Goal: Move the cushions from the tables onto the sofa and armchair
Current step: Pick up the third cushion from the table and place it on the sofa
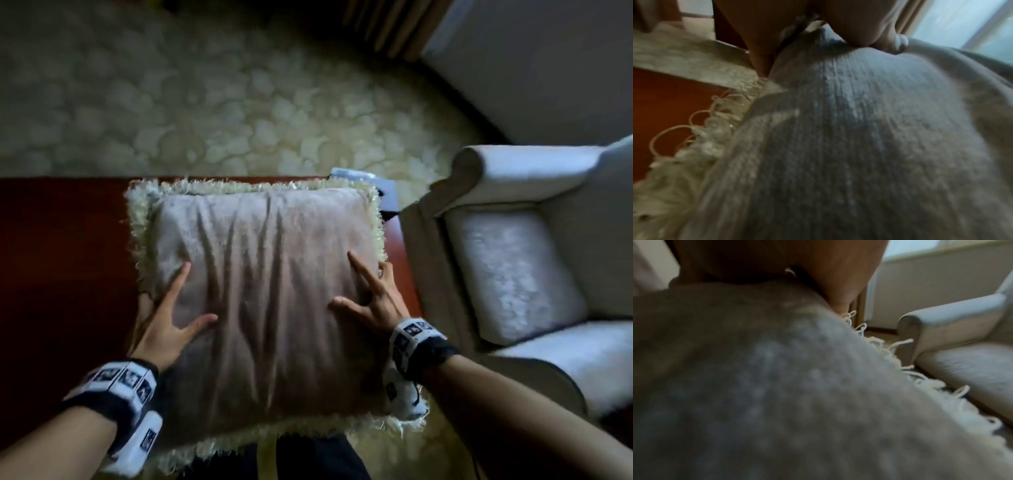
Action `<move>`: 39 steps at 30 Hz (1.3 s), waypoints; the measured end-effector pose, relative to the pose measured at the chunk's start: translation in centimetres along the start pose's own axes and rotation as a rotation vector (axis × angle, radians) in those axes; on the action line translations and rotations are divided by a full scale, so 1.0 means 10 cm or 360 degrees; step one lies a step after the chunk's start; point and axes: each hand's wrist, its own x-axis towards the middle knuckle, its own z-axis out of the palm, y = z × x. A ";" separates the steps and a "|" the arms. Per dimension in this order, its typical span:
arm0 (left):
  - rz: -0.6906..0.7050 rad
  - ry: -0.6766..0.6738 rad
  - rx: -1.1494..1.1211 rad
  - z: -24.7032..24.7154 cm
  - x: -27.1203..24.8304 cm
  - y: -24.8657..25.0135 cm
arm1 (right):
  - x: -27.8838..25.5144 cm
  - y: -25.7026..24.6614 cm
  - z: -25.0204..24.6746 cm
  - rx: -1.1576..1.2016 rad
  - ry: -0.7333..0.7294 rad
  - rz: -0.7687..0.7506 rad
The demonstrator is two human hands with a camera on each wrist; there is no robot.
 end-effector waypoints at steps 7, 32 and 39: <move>0.0431 -0.0060 0.0441 0.25 -0.02 1.41 | -1.17 0.35 -0.83 0.0164 0.0661 0.0131; 0.2043 -0.1217 0.0818 4.73 -4.08 4.64 | -7.18 2.99 -1.38 0.0389 0.2144 0.1409; 0.2383 -0.1708 0.0915 5.93 -5.25 4.80 | -8.13 3.03 -0.79 0.0471 0.2387 0.2060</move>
